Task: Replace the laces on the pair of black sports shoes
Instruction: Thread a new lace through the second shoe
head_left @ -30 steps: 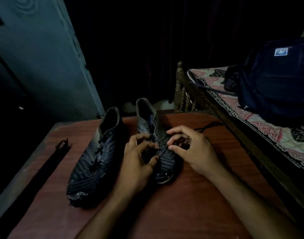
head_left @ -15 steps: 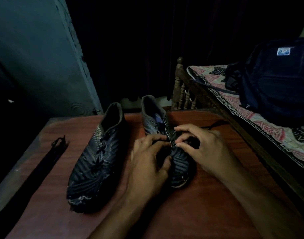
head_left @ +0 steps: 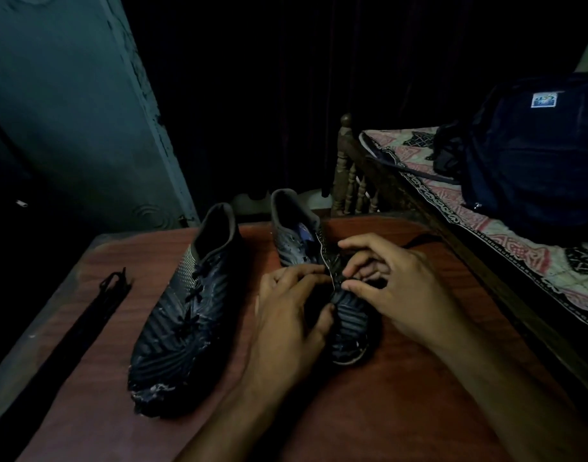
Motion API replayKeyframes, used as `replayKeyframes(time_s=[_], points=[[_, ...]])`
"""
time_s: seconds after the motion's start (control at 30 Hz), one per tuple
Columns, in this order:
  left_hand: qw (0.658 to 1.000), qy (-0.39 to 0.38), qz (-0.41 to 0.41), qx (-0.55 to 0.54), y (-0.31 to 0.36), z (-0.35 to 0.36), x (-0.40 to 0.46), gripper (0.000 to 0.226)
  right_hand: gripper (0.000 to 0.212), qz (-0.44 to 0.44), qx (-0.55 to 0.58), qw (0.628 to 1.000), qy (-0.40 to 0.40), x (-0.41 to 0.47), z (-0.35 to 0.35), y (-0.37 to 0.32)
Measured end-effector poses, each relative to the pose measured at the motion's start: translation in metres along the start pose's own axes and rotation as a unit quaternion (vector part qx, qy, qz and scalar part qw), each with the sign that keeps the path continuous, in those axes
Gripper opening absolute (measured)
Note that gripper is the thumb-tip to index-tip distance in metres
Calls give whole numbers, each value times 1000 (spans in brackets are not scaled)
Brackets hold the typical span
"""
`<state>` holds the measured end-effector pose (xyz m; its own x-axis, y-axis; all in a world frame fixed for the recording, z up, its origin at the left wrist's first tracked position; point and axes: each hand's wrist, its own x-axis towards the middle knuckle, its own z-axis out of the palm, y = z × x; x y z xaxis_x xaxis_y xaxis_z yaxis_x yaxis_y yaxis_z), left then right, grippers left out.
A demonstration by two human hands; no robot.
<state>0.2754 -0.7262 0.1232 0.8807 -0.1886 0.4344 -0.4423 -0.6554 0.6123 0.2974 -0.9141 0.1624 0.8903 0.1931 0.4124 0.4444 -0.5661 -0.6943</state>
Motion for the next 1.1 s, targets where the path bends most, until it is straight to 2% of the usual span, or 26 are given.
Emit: replayKeyframes(time_s=[0.17,0.33,0.63,0.87,0.97,1.1], points=[[1000,-3,-2,2,0,0,1,41,51,21,-25,999,17,0,-1,2],[1000,-7,1,8,-2,0,-1,39,58,11,-9,999,-30,-1,-6,3],[1000,2,5,4,-1,-1,0,37,43,-31,-55,998,4,-2,2,3],[1000,4,8,-15,4,-4,0,31,40,6,-13,1000,-3,1,0,7],[999,-3,-14,-29,8,-5,1,24,43,49,54,997,-28,1,-4,10],[997,7,-33,-68,11,-4,1,24,43,64,98,992,-43,0,-4,11]])
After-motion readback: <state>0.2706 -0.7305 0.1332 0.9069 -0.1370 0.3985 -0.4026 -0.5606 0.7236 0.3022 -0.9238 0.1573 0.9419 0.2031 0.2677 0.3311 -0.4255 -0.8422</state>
